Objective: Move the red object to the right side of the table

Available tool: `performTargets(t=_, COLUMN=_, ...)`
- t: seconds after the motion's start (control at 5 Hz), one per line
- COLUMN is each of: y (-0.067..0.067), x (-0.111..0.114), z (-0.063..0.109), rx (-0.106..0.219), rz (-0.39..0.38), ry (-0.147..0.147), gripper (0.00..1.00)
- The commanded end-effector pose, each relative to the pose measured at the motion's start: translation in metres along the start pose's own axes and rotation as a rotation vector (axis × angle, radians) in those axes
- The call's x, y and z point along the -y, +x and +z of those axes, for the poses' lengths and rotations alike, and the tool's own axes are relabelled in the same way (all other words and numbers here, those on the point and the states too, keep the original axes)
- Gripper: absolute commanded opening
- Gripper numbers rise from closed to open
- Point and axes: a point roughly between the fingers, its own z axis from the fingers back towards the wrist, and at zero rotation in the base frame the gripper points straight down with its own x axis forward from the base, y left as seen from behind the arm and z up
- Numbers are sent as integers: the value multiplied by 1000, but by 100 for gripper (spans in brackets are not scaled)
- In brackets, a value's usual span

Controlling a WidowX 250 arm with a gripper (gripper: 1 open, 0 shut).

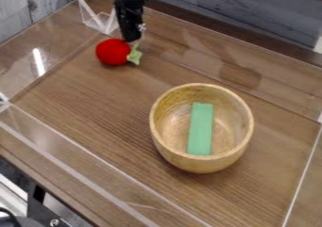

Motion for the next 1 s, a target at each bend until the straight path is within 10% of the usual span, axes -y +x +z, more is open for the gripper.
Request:
performTargets(t=0.0, y=12, x=7, z=37, rx=62, rz=-41, ry=57, gripper=0)
performTargets(t=0.2, y=11, x=7, z=29, rx=58, rz=-64, ry=41, gripper=0)
performTargets(t=0.4, y=10, x=5, z=18, rx=55, rz=-82, ry=25, gripper=100)
performTargets(t=0.6, y=8, x=4, z=12, rx=55, rz=-96, ry=13, gripper=0)
performTargets(t=0.8, y=6, x=3, z=3, rx=55, rz=-108, ry=-1, gripper=100)
